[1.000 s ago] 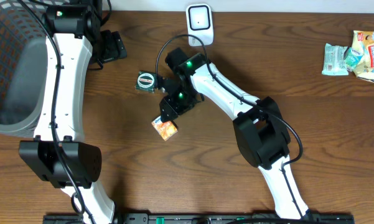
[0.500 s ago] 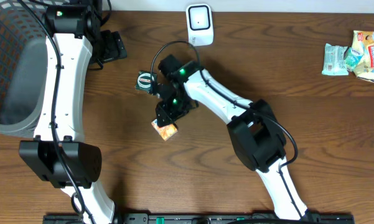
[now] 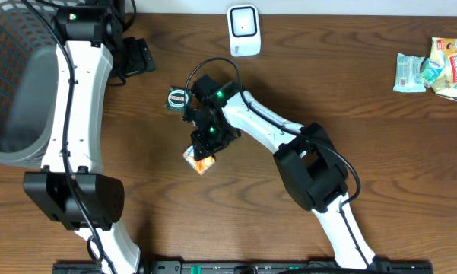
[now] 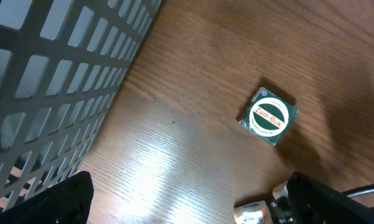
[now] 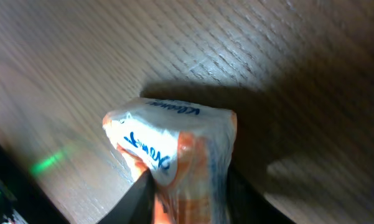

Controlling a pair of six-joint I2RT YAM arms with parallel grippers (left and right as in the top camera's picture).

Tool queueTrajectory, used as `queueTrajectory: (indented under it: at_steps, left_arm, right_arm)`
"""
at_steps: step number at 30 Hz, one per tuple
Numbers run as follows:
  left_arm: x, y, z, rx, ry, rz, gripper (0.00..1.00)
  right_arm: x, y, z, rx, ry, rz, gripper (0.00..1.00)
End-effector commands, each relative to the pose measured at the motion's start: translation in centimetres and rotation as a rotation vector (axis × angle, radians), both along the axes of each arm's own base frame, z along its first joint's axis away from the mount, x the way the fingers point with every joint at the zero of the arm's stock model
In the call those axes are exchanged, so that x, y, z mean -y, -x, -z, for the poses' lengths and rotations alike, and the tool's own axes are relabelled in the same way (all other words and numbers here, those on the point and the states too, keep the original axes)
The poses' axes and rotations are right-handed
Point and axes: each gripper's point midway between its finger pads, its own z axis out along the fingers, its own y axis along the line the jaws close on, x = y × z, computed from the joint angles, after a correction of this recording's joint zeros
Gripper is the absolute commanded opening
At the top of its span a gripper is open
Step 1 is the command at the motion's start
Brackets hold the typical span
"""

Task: Scan the item barcode
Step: 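Lift the orange packet and carry it toward the scanner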

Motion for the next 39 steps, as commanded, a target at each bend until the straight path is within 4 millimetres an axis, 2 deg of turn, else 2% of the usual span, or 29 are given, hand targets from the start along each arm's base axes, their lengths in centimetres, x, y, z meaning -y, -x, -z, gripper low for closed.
queueTrajectory:
  at_steps: [1,2,5,8,14,16,17,21,24,29,35,39]
  left_arm:
    - [-0.3,0.0,0.6,-0.02,-0.015,0.003,0.98]
    - [-0.3,0.0,0.6,-0.02,-0.015,0.003,0.98]
    - [-0.3,0.0,0.6,-0.02,-0.015,0.003,0.98]
    - [-0.3,0.0,0.6,-0.02,-0.014,0.003,0.98]
    - [-0.3,0.0,0.6,-0.02,-0.015,0.003,0.98]
    - [-0.3,0.0,0.6,-0.02,-0.015,0.003,0.98]
    - [-0.3,0.0,0.6,-0.02,-0.014,0.003,0.98]
    - [-0.3,0.0,0.6,-0.02,-0.014,0.003,0.98]
    - [-0.3,0.0,0.6,-0.02,-0.014,0.003,0.98]
    - [-0.3,0.0,0.6,-0.02,-0.014,0.003,0.98]
    - [-0.3,0.0,0.6,-0.02,-0.014,0.003,0.98]
    - [-0.3,0.0,0.6,-0.02,-0.014,0.003,0.98]
  right_arm:
    - [0.5,0.5,1.0,-0.017,0.04,0.012,0.05]
    - [0.7,0.3,1.0,-0.021,0.043,0.03,0.01]
    - [1.1,-0.5,0.7,-0.024,0.035,0.055,0.01]
    - [1.8,-1.5,-0.7,-0.046,-0.009,0.092,0.01]
    - [2.8,-3.6,-7.3,-0.122,-0.343,0.087,0.01]
    - [4.0,-4.7,-9.5,-0.129,-0.434,0.113,0.01]
    - [5.2,-5.6,-11.3,-0.115,-0.504,0.121,0.01]
    - [8.6,-8.0,-14.8,-0.046,-0.614,0.166,0.01]
    - [10.8,-9.3,-18.2,0.012,-0.752,0.174,0.01]
    - [14.3,-10.7,-22.7,0.079,-0.936,0.201,0.01]
    - [17.3,-11.5,-26.0,0.084,-1.122,0.24,0.01]
    - [18.8,-12.2,-26.0,0.084,-1.116,0.285,0.01]
